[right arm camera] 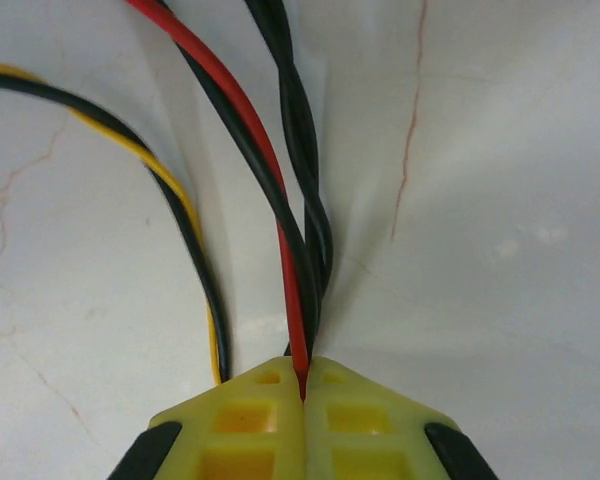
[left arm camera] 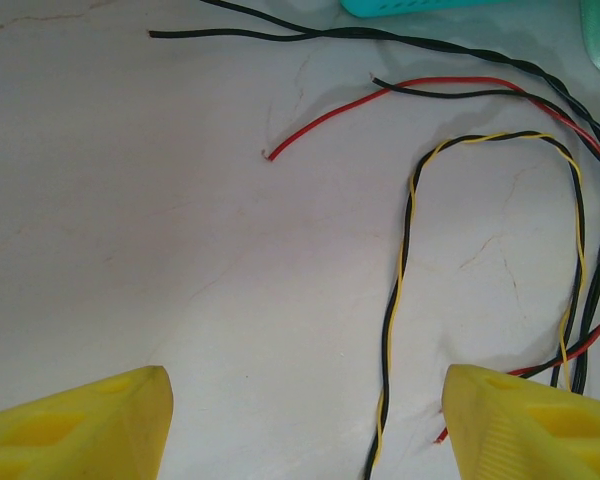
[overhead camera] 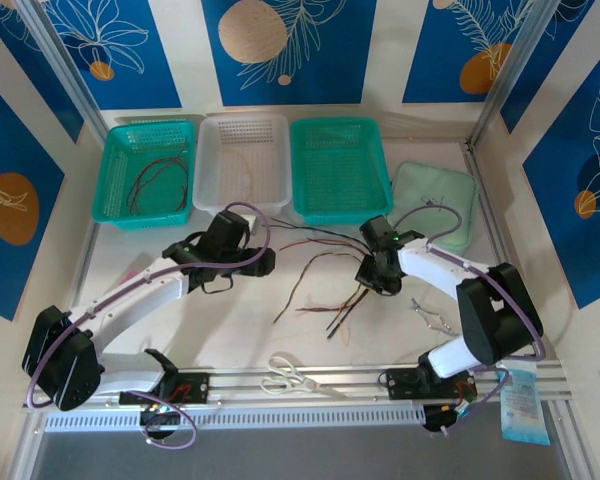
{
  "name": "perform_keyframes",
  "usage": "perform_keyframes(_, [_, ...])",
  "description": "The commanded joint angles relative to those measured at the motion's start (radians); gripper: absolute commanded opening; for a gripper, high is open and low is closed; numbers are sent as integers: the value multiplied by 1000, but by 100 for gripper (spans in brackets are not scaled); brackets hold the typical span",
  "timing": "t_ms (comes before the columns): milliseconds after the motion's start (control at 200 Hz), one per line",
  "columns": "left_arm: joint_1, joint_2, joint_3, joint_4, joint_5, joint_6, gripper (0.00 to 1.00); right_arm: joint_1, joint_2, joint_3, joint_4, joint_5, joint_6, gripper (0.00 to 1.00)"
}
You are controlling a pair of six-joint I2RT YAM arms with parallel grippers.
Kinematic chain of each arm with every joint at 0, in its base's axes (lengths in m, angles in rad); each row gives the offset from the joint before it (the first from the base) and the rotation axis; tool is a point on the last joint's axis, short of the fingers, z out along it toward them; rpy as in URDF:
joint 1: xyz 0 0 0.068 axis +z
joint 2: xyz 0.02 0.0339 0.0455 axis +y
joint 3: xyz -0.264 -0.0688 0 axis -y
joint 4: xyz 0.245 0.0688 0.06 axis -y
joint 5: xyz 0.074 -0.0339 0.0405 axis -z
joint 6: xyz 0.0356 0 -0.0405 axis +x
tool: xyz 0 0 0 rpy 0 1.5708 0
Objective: Untangle the cables
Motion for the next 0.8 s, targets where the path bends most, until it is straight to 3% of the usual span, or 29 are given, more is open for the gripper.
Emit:
perform_keyframes(0, [-12,9,43,-24,-4,4,71,24,-73,57,-85,66,-6,0])
perform_keyframes(225, [-32,21,62,-34,-16,19,71,85,-209,104,-159,191,10,0])
perform_keyframes(445, [-55,53,94,-35,-10,31,71,201,-323,130,-194,423,25,0])
perform_keyframes(655, [-91,68,125,-17,-7,111,70,157,-406,206,-230,397,-32,0])
perform_keyframes(795, [-101,58,120,28,76,168,68,127,-445,273,-272,365,-83,0])
